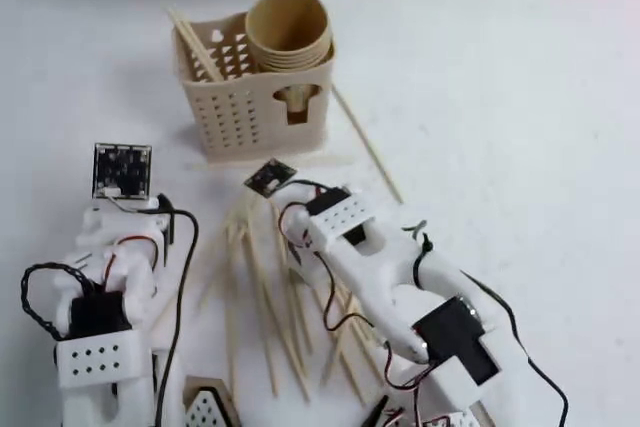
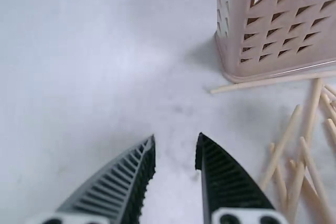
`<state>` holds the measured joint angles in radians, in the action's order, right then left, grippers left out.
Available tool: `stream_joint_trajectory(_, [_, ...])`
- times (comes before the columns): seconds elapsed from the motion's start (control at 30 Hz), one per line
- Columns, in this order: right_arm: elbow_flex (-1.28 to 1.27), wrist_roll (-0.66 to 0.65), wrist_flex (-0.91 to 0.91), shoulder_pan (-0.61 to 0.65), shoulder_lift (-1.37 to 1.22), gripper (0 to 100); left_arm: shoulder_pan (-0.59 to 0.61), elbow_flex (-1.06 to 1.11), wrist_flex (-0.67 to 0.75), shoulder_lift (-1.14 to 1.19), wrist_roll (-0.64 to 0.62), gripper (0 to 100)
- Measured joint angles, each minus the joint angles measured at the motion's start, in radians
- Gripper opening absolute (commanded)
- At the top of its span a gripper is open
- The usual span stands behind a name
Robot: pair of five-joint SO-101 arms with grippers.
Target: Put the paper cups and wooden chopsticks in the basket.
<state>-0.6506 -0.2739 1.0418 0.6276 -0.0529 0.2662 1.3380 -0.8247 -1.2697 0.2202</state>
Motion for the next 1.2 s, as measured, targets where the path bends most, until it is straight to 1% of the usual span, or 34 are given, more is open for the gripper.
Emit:
stream_joint_trajectory(0.13, [0.005,-0.02,-0.009,-0.021,-0.005,1.5,0.0,0.0,0.0,0.0,0.0,15])
stream_joint_trajectory(0.47, [0.005,-0.031,-0.011,-0.149,-0.017,1.8,0.0,0.0,0.0,0.0,0.0,15])
stream_joint_trajectory(0.6, [-0.003,-0.031,-0.011,-0.195,0.017,1.8,0.0,0.0,0.0,0.0,0.0,15])
stream_joint_trajectory(0.77, [-0.009,-0.029,0.0,-0.279,0.13,1.8,0.0,0.015,0.006,0.0,0.0,15])
stream_joint_trajectory(1.07, [-0.009,-0.031,0.08,-0.376,0.443,1.8,0.0,0.018,0.023,0.0,0.0,15])
stream_joint_trajectory(1.2, [-0.009,-0.029,0.12,-0.394,0.555,1.8,0.0,0.018,0.023,0.0,0.0,15])
